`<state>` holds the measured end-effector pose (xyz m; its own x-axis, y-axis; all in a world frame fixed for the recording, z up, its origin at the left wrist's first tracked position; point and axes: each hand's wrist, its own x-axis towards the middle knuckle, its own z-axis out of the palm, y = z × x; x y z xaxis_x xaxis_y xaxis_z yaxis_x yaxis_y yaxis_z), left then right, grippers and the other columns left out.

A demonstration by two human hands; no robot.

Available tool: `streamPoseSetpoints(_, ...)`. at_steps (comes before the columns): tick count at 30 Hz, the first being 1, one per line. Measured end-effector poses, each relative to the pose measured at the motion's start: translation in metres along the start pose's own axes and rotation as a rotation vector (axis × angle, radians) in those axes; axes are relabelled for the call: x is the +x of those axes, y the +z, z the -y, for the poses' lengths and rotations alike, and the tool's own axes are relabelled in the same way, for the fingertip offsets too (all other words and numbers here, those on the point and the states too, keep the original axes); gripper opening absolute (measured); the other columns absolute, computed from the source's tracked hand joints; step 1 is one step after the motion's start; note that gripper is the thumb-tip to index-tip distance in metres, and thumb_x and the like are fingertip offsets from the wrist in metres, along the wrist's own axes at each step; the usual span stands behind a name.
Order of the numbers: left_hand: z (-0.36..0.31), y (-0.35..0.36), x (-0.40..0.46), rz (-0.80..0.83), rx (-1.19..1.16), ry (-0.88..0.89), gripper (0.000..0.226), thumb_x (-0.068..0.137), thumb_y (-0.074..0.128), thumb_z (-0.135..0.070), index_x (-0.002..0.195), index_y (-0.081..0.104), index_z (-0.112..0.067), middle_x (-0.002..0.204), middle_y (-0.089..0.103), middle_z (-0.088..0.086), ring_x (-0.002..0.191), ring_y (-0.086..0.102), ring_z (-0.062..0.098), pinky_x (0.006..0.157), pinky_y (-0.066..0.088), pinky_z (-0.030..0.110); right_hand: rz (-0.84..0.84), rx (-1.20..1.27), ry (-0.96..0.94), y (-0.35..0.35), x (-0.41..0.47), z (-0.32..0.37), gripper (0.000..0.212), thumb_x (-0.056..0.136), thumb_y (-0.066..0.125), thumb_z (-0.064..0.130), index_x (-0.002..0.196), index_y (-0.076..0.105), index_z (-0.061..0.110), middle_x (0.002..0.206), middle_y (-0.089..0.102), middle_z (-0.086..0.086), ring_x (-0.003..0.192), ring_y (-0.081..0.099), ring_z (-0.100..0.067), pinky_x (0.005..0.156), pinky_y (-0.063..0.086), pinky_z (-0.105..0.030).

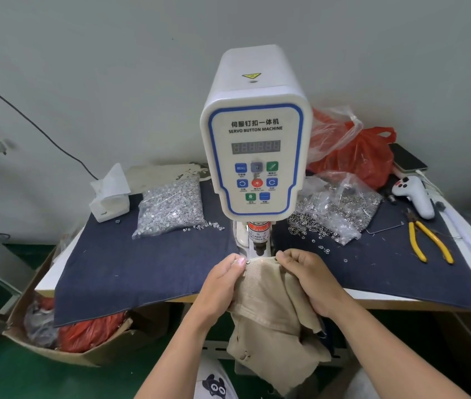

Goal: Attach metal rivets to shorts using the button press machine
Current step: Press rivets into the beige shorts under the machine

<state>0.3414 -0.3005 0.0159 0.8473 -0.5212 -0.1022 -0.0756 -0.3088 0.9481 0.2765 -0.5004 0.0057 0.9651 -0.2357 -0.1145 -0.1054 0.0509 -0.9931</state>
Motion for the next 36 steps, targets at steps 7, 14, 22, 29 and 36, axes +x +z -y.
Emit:
streamPoseSetpoints(7, 0.0036, 0.0002, 0.0001, 0.0, -0.02, 0.01, 0.045, 0.106, 0.043, -0.045, 0.092, 0.052, -0.003, 0.086, 0.054, -0.003, 0.082, 0.049, 0.011, 0.08, 0.04, 0.035, -0.007, -0.003, -0.022, 0.0001, -0.0015, -0.0006, 0.033, 0.098, 0.068, 0.034, 0.066, 0.068, 0.023, 0.066, 0.06, 0.008, 0.064, 0.05, -0.002, 0.065, 0.041, -0.018)
streamPoseSetpoints(14, 0.0063, 0.0003, 0.0018, -0.01, -0.005, -0.001, 0.036, 0.111, 0.043, -0.037, 0.079, 0.05, -0.022, 0.08, 0.053, -0.01, 0.076, 0.048, 0.005, 0.076, 0.04, 0.031, -0.012, 0.001, -0.027, 0.0001, -0.002, 0.0003, 0.033, 0.097, 0.068, 0.033, 0.067, 0.069, 0.022, 0.066, 0.06, 0.007, 0.064, 0.05, -0.003, 0.065, 0.041, -0.018)
streamPoseSetpoints(22, 0.0046, 0.0004, 0.0018, -0.008, -0.018, 0.002, 0.033, 0.105, 0.044, -0.043, 0.08, 0.051, -0.023, 0.08, 0.051, -0.01, 0.076, 0.047, 0.007, 0.076, 0.039, 0.032, -0.02, -0.023, -0.04, -0.0013, -0.0011, -0.003, 0.035, 0.098, 0.068, 0.035, 0.066, 0.067, 0.02, 0.065, 0.059, 0.009, 0.065, 0.049, -0.003, 0.063, 0.041, -0.016)
streamPoseSetpoints(29, 0.005, -0.0005, 0.002, 0.001, -0.029, 0.007, 0.036, 0.103, 0.044, -0.045, 0.079, 0.049, -0.018, 0.08, 0.051, -0.008, 0.077, 0.046, 0.008, 0.076, 0.039, 0.032, -0.02, -0.065, -0.054, -0.0025, -0.0005, -0.0043, 0.033, 0.098, 0.067, 0.038, 0.07, 0.07, 0.02, 0.067, 0.062, 0.01, 0.067, 0.052, -0.003, 0.068, 0.042, -0.02)
streamPoseSetpoints(36, 0.0023, -0.0005, 0.0019, -0.004, -0.026, 0.002, 0.04, 0.106, 0.044, -0.042, 0.084, 0.05, -0.009, 0.082, 0.053, -0.004, 0.079, 0.048, 0.01, 0.078, 0.04, 0.034, -0.004, -0.071, -0.072, -0.0029, -0.0022, -0.0025, 0.033, 0.099, 0.066, 0.039, 0.072, 0.07, 0.02, 0.069, 0.062, 0.011, 0.069, 0.052, -0.002, 0.069, 0.042, -0.02)
